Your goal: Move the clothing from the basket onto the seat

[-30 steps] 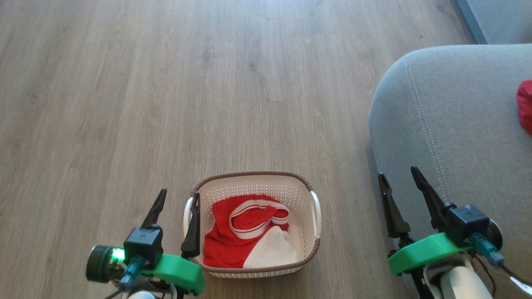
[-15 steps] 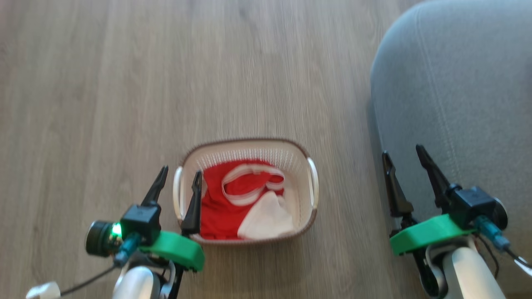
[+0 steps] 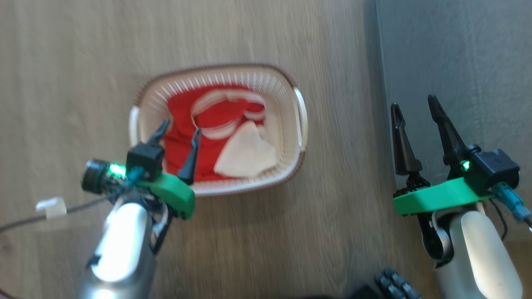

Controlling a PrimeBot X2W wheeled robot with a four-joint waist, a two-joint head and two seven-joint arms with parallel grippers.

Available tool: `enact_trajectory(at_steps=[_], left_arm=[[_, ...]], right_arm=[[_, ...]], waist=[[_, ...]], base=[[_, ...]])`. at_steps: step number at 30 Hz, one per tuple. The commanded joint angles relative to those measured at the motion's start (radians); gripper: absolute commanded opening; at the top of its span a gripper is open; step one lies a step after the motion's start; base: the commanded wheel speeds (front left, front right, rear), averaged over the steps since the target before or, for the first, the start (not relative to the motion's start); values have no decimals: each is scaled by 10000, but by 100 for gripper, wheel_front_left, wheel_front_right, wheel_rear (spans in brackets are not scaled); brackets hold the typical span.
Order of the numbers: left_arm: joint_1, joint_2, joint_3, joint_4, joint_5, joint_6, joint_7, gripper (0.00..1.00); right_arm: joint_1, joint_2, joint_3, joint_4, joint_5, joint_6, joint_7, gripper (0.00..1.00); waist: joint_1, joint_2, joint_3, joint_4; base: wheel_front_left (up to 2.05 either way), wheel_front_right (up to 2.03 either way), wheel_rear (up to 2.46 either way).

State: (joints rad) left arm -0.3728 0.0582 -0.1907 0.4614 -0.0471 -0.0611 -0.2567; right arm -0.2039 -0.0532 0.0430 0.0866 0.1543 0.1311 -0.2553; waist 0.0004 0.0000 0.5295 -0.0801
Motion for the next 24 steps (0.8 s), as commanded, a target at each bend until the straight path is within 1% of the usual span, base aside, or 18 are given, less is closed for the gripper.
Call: enact_trajectory(at_steps=[1,8,11,16,21,24], left_arm=[[-296,305,323,181,171,-77,-51,100],[-2142,1077,-112,2360,773,-294,-51,100],[-3049,1415,-558,3066,1174,-371,-51,100],[-4320,1907,-1391,3860,1786,-459,-51,100],[-5289,2302,-2312,4659,2372,-532,-51,100],[-5707,2370,-2772,5177,2571,-562,-51,100]], right_arm=[[-64,30,293,-392,149,-4,-65,100],[-237,30,627,-609,829,-4,-65,100],[-258,30,758,-706,1031,-4,-65,100],[-351,30,1026,-885,1376,-4,-65,100],[-332,30,1201,-1087,1654,-4,-65,100],[-174,30,1201,-1216,1756,-4,-65,100]], waist=[[-4,0,1442,-697],[-4,0,3027,-1341],[-4,0,3595,-1539],[-4,0,4476,-1894],[-4,0,4919,-2165],[-4,0,5040,-2222]], base=[[0,0,0],[0,0,0],[0,0,0],[0,0,0],[0,0,0],[0,0,0]])
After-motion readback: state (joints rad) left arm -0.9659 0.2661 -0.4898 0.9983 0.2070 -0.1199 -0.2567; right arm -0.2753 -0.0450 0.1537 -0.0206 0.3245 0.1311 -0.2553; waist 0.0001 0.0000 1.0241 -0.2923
